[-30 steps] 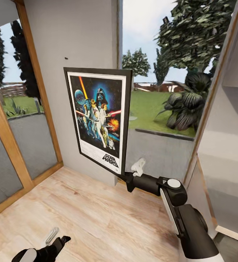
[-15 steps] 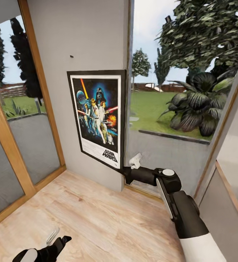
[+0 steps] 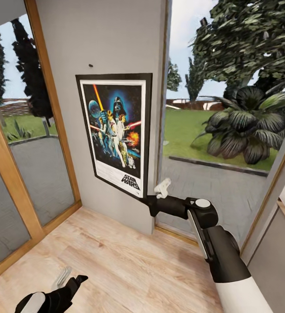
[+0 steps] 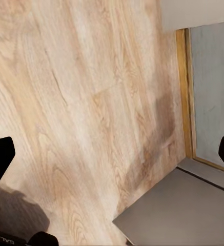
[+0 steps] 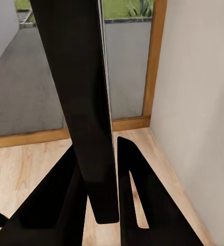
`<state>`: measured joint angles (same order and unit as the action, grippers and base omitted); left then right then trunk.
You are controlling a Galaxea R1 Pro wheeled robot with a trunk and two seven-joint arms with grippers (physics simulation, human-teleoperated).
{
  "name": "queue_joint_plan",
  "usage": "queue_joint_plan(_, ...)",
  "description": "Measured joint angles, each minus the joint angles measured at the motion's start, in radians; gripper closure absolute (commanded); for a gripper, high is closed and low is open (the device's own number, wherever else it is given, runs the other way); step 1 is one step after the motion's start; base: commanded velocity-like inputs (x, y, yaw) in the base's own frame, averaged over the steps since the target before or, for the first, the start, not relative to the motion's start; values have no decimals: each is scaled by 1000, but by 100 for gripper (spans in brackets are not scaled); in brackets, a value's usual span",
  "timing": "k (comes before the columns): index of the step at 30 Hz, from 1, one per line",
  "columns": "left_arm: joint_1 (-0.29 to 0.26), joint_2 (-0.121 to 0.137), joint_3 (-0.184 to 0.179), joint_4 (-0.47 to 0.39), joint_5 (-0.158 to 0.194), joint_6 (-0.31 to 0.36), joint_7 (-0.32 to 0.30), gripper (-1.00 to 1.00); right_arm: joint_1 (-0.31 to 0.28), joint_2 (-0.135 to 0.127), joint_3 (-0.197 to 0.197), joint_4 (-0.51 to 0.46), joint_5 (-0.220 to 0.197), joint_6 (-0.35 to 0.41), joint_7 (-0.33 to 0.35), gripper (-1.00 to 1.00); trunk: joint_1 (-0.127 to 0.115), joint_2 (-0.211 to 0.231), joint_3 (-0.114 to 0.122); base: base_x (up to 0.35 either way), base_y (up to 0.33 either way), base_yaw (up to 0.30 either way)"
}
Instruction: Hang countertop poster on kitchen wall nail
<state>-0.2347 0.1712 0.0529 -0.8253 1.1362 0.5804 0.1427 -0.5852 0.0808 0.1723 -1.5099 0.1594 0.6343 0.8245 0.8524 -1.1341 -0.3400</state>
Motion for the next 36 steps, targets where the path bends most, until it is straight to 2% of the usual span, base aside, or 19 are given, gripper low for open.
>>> queue_joint_plan(8, -1, 2, -1, -4, 21, 0, 7, -100, 0, 0, -1, -3, 1, 0, 0, 100, 0, 0, 0, 4, 4, 0)
queue_joint_plan(17, 2, 5, -8, -1, 9, -8, 0, -100, 0, 0, -1, -3, 2, 0, -2, 100, 0, 0, 0, 6, 0, 0)
queue_joint_plan(29, 6, 7, -13, 4, 1, -11, -1, -100, 4, 0, 0, -3, 3, -4, -4, 100, -1, 0, 0, 279, 0, 0)
queue_joint_plan(33, 7, 7, -12, 6, -2, -11, -1, -100, 3, 0, -1, -3, -6, 40, -1, 100, -1, 0, 0, 326, 0, 0)
queue_joint_plan(34, 7, 7, -9, 7, -2, -11, -1, -100, 1, 1, 2, -5, -3, 71, -1, 100, 0, 0, 0, 149, 0, 0)
queue_joint_plan(36, 7, 7, -9, 7, -1, -9, -3, -100, 1, 1, 3, -11, -4, 74, -2, 100, 0, 0, 0, 86, 0, 0)
